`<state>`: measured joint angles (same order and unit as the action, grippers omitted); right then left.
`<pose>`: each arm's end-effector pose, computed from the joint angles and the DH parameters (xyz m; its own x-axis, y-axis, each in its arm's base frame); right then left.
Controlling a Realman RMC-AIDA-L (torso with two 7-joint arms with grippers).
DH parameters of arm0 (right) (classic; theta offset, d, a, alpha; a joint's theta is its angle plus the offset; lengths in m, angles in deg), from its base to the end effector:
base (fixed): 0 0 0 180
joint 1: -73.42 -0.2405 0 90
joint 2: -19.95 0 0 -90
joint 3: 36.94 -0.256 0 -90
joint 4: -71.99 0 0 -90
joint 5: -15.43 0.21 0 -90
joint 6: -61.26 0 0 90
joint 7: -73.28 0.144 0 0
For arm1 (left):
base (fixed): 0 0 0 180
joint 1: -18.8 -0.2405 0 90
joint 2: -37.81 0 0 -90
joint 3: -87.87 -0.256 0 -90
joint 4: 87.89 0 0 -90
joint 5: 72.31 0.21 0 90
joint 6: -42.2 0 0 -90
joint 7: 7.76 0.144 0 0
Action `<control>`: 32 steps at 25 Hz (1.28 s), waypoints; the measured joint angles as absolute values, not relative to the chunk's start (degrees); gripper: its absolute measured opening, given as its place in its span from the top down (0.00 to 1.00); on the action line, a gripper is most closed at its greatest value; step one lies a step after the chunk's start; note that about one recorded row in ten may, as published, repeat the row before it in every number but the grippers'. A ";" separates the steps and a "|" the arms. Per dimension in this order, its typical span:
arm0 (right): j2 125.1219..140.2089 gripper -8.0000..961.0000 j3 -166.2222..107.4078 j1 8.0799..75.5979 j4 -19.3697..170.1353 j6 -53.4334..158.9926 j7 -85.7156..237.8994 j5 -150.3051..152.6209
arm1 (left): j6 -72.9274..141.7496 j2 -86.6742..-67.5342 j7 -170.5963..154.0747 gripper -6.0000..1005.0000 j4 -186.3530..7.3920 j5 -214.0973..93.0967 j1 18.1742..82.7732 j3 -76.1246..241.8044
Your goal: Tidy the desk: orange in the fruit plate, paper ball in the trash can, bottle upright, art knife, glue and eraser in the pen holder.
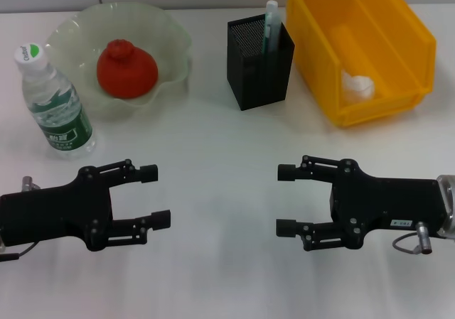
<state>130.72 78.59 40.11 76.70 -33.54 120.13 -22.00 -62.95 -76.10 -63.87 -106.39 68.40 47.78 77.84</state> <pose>0.2633 0.2682 -0.0428 0.7497 -0.1919 -0.6333 -0.2264 -0.9737 0.0270 -0.3028 0.2574 0.0000 0.7516 0.2896 0.5927 0.3679 -0.9298 -0.0122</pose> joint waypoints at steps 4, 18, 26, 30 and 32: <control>130.64 0.14 78.61 39.82 76.50 -32.63 119.76 -22.20 | -62.95 -76.10 -63.87 0.19 -106.39 68.40 47.78 77.84; 130.34 0.13 78.56 39.58 76.20 -31.09 119.62 -22.28 | -62.98 -76.40 -63.81 0.19 -107.31 68.45 47.94 76.68; 130.33 0.13 78.55 39.65 76.20 -31.09 119.59 -22.28 | -63.01 -76.44 -63.74 0.19 -107.31 68.49 47.99 76.53; 130.34 0.13 78.55 39.73 76.21 -31.09 119.59 -22.28 | -63.06 -76.44 -63.69 0.19 -107.32 68.49 47.99 76.53; 130.34 0.13 78.55 39.74 76.24 -31.10 119.59 -22.28 | -63.08 -76.44 -63.68 0.19 -107.32 68.49 47.99 76.53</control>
